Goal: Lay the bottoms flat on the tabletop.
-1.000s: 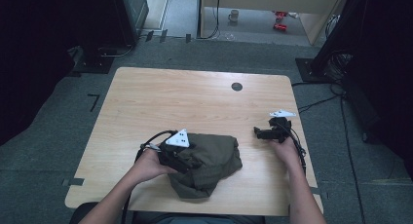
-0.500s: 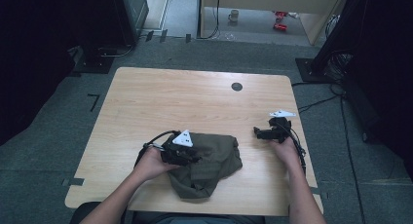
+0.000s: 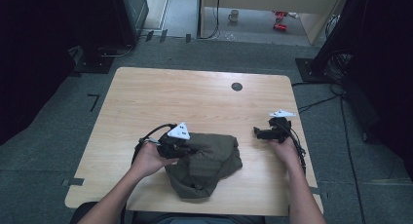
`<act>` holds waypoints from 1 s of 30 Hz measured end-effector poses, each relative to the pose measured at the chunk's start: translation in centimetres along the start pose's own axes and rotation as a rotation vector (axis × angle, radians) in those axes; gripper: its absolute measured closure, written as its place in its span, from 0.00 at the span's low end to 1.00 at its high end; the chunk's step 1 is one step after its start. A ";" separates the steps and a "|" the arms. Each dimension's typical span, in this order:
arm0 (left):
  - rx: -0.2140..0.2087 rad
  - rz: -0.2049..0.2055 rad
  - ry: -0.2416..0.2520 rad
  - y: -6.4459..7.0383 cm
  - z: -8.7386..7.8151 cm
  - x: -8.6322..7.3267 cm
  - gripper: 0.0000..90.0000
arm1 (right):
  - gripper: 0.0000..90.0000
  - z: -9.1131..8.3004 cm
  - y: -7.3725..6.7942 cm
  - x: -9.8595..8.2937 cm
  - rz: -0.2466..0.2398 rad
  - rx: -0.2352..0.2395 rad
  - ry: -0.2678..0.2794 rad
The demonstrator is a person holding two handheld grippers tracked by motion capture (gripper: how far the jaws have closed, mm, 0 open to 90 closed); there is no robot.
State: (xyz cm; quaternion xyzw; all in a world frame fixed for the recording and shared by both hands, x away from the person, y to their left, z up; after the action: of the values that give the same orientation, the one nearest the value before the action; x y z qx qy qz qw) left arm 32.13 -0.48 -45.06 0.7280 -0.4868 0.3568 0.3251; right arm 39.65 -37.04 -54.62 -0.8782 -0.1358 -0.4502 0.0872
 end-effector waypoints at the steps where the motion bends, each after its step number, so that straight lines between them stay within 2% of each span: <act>1: 0.005 -0.001 0.013 -0.1 -0.3 0.4 1.00 | 0.02 0.0 0.0 0.0 -0.001 0.000 -0.001; 8: 0.028 -0.001 0.018 -1.4 -0.6 2.8 1.00 | 0.02 0.0 -0.1 0.0 0.001 -0.001 0.000; 15: 0.037 -0.037 0.013 -4.3 -0.4 4.7 1.00 | 0.02 0.0 -0.1 0.0 0.002 0.001 0.001; 20: 0.070 -0.084 0.022 -7.2 -0.4 5.3 1.00 | 0.02 0.0 -0.1 0.0 -0.001 0.003 0.003; 22: 0.080 -0.121 0.021 -8.6 -0.2 5.2 1.00 | 0.02 0.0 -0.1 0.0 -0.001 0.003 0.003; 23: 0.082 -0.138 0.022 -9.2 -0.1 5.1 1.00 | 0.02 0.0 -0.1 0.0 -0.002 0.003 0.003; 27: 0.137 -0.167 -0.003 -12.1 0.6 4.3 1.00 | 0.02 0.0 -0.1 0.0 -0.005 0.003 0.003; 28: 0.138 -0.184 0.000 -12.8 0.8 4.1 1.00 | 0.02 0.0 -0.1 0.0 -0.003 0.003 0.002; 30: 0.156 -0.191 0.002 -14.0 1.1 3.6 1.00 | 0.02 0.0 -0.1 0.0 -0.003 0.002 0.002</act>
State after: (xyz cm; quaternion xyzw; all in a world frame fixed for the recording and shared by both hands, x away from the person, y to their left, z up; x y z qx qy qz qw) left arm 46.48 1.28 -44.43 0.7938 -0.3856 0.3619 0.3003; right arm 39.61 -36.94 -54.64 -0.8774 -0.1375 -0.4512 0.0877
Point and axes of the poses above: each handheld gripper's, and its own axes: z roughly forward along the jaws, x roughly out of its top, y roughly to its right, the point moved 3 cm from there along z, roughly forward along the jaws, and after that the axes turned 9 degrees about y, right-handed, at the moved point
